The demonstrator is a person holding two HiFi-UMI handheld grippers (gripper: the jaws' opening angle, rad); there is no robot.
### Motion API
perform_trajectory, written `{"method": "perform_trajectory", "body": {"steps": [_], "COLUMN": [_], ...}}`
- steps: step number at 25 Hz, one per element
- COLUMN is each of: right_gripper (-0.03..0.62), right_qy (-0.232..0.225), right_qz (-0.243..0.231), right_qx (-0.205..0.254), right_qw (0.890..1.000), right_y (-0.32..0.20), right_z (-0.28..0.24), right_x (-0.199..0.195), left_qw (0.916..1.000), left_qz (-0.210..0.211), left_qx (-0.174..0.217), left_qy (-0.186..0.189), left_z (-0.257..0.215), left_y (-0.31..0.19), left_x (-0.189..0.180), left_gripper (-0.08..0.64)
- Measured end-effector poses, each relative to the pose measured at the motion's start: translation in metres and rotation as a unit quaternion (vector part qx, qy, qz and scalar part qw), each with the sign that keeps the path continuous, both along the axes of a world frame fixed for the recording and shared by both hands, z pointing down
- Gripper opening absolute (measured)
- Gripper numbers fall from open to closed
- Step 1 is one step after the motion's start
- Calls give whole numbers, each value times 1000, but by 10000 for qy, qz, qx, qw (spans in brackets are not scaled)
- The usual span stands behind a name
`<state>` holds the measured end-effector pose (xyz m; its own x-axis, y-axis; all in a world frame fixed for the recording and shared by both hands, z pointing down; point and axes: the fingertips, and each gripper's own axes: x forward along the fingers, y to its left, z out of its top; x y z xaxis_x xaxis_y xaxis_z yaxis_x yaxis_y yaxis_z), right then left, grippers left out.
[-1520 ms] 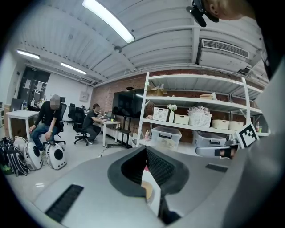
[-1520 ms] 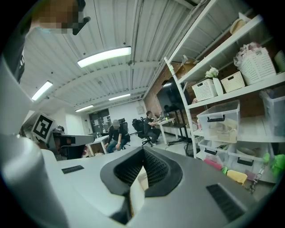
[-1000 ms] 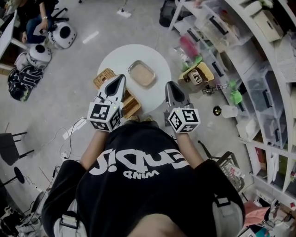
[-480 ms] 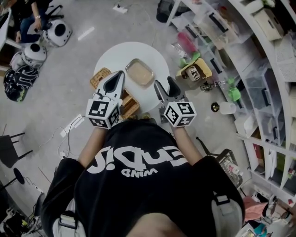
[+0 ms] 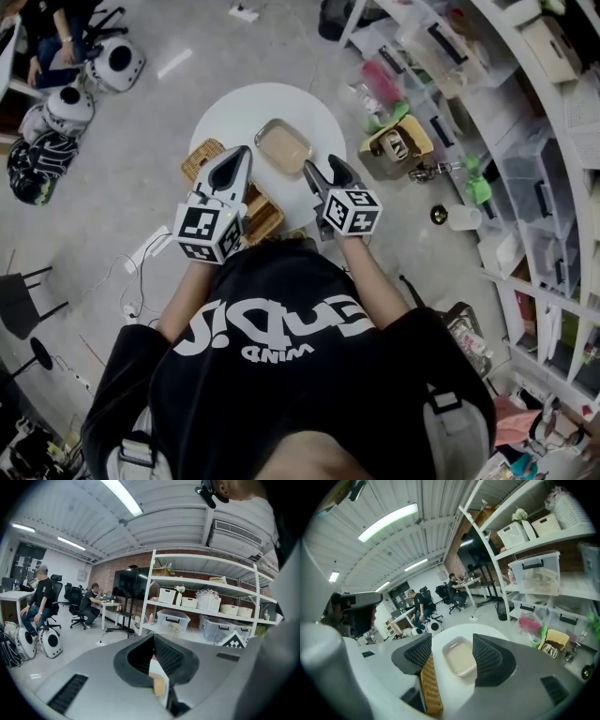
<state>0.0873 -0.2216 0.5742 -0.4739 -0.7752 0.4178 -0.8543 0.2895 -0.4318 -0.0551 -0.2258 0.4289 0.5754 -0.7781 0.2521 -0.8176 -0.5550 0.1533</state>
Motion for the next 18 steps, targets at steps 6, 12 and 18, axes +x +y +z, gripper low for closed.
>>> {"method": "perform_trajectory", "body": {"steps": [6, 12, 18], "right_gripper": [262, 258, 245], "right_qy": [-45, -112, -669], "right_qz": [-215, -125, 163], "right_qx": [-744, -1328, -1786], "right_qw": [9970, 9910, 9815], "right_y": [-12, -20, -26], "right_z": [66, 110, 139], "right_x": [-10, -11, -6], "left_qw": [9999, 9995, 9989], "left_qz": [-73, -174, -268], "left_qx": [-42, -162, -226], "left_qy": [-110, -207, -318], "left_z": [7, 11, 18], "left_y": [-3, -7, -11], "left_x": [-7, -13, -20], "left_gripper": [0, -1, -2]}}
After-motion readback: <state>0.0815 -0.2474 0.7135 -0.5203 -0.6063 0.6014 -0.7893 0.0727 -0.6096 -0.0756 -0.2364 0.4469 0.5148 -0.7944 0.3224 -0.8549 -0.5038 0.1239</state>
